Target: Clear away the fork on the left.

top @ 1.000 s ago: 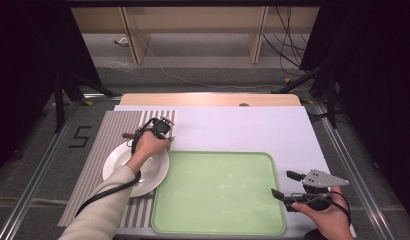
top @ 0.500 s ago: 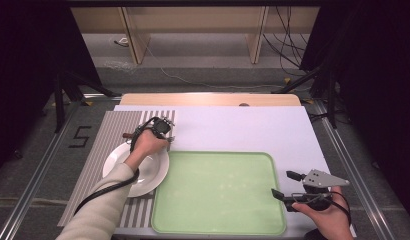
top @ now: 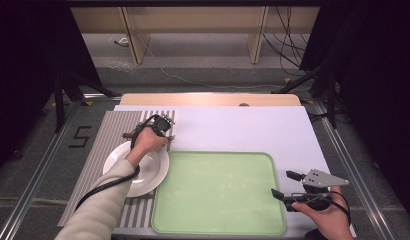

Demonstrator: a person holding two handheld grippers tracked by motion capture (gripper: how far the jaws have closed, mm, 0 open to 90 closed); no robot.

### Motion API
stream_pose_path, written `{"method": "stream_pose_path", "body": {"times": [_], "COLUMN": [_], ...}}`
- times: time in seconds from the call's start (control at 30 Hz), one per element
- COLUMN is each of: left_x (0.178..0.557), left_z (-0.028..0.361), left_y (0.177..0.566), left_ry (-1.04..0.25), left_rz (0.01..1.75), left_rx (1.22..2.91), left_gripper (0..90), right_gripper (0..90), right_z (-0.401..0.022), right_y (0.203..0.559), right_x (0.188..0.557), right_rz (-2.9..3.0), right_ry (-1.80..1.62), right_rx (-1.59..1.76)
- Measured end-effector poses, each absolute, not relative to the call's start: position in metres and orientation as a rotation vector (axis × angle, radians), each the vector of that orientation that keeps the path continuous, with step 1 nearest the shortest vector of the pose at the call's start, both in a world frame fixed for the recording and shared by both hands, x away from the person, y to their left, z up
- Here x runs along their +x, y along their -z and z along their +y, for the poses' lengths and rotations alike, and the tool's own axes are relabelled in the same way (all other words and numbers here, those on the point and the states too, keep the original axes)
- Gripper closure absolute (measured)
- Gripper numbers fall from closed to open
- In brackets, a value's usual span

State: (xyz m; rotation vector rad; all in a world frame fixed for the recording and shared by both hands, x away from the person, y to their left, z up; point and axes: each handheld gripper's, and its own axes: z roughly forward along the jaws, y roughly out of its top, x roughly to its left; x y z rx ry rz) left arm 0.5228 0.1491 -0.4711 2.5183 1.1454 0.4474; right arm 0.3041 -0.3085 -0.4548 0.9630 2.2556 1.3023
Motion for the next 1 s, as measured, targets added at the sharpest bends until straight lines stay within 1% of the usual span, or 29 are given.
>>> {"method": "stream_pose_path", "body": {"times": [0.47, 0.77, 1.0], "left_x": [0.537, 0.543, 0.548], "left_z": [0.144, 0.146, 0.146], "left_y": [0.472, 0.473, 0.473], "left_ry": [-0.499, -0.481, -0.493], "left_rz": [1.190, 1.200, 1.210], "left_rx": [2.491, 2.476, 2.467], "left_gripper": [89.3, 89.4, 89.3], "right_gripper": [17.6, 17.5, 17.5], "right_z": [-0.309, -0.309, -0.309], "right_y": [0.455, 0.455, 0.455], "right_x": [0.304, 0.305, 0.305], "right_rz": [2.255, 2.260, 2.263], "right_ry": [-1.307, -1.302, -1.302], "right_rx": [0.963, 0.967, 0.968]}}
